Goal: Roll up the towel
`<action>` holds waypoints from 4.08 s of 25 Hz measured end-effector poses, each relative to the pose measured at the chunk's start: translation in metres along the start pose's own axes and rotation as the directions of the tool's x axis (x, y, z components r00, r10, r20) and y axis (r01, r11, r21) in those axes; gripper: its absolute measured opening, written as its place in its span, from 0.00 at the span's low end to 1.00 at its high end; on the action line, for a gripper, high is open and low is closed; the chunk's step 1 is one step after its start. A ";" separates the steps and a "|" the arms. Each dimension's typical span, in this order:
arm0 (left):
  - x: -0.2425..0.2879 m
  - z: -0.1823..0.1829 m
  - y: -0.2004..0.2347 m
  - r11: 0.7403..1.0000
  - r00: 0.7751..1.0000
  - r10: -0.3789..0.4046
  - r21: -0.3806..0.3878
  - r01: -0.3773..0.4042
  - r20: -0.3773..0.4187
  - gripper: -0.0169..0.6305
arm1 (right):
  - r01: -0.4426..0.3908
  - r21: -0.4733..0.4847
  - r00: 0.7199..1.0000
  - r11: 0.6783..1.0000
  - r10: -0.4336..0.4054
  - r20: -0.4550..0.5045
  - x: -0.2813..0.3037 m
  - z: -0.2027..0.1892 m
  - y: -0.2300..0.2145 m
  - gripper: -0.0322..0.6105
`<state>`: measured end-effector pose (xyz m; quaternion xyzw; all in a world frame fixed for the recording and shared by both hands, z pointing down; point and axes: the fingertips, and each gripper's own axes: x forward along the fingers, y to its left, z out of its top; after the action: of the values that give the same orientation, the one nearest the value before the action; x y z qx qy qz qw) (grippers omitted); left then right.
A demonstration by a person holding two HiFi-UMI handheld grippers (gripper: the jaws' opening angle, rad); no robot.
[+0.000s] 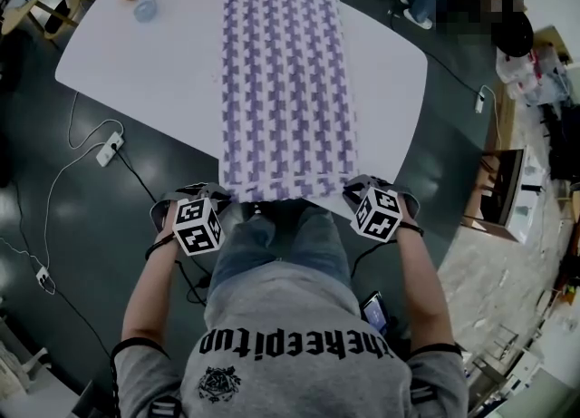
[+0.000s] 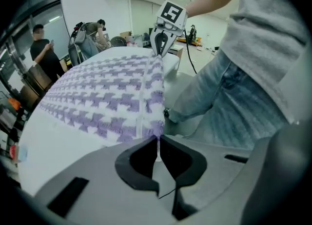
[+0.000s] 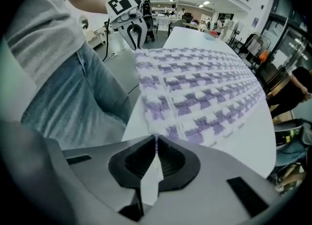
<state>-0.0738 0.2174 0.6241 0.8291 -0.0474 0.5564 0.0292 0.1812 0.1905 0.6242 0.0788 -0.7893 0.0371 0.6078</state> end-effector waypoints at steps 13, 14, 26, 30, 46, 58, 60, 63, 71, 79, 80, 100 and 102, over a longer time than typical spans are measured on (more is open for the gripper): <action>-0.003 0.001 0.007 0.970 0.976 -0.207 -0.118 0.214 0.072 0.06 | -0.076 0.173 0.997 0.982 0.070 0.041 -0.005 0.001 -0.006 0.08; -0.005 0.002 0.008 0.969 0.976 -0.208 -0.123 0.215 0.067 0.06 | -0.064 0.176 0.997 0.982 0.057 0.042 -0.007 0.002 -0.007 0.08; 0.005 0.005 0.073 0.995 0.995 -0.092 -0.053 0.090 -0.043 0.07 | 0.096 0.075 0.995 0.993 -0.094 -0.026 0.004 0.012 -0.077 0.08; -0.025 0.014 0.080 0.999 0.999 0.006 0.041 -0.004 -0.040 0.17 | 0.111 0.064 0.993 0.992 -0.108 -0.043 0.003 0.019 -0.082 0.08; 0.027 0.034 0.041 0.985 0.986 0.158 0.073 -0.155 -0.043 0.34 | 0.157 0.190 0.985 0.969 -0.167 0.040 -0.006 0.017 -0.079 0.14; 0.025 0.035 0.064 0.986 0.984 0.167 0.037 -0.165 -0.057 0.28 | 0.185 0.111 0.969 0.976 -0.200 0.145 -0.039 0.027 -0.050 0.21; 0.023 0.036 0.066 0.987 0.986 0.158 0.036 -0.156 -0.056 0.28 | 0.199 0.055 0.975 0.978 -0.203 0.086 -0.022 0.020 -0.043 0.21; 0.022 0.038 0.079 0.988 0.987 0.153 0.036 -0.151 -0.055 0.28 | 0.263 -0.009 0.965 0.965 -0.263 0.014 -0.005 0.012 -0.069 0.25; 0.042 0.047 0.073 0.987 0.985 0.149 0.067 -0.144 -0.080 0.12 | 0.276 -0.112 0.956 0.955 -0.285 -0.067 0.025 -0.016 -0.078 0.11; 0.010 0.035 0.064 0.993 0.997 0.035 0.114 -0.026 -0.072 0.10 | 0.175 -0.068 0.983 0.982 -0.178 -0.043 -0.005 0.010 -0.056 0.08; 0.008 0.036 0.063 0.994 0.997 0.008 0.114 0.000 -0.072 0.10 | 0.150 -0.062 0.987 0.987 -0.153 -0.043 -0.006 0.011 -0.056 0.08; 0.007 0.032 0.109 0.984 0.984 -0.177 -0.030 0.176 -0.027 0.12 | 0.061 0.045 0.998 0.997 -0.061 -0.005 -0.007 0.033 -0.126 0.08; 0.007 0.032 0.120 0.985 0.985 -0.169 -0.025 0.168 -0.039 0.12 | 0.070 0.047 0.998 0.996 -0.069 -0.008 -0.004 0.034 -0.135 0.08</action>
<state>-0.0545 0.0948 0.6180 0.8182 0.0176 0.5682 0.0859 0.1722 0.0529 0.6069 0.1203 -0.7831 0.0346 0.6092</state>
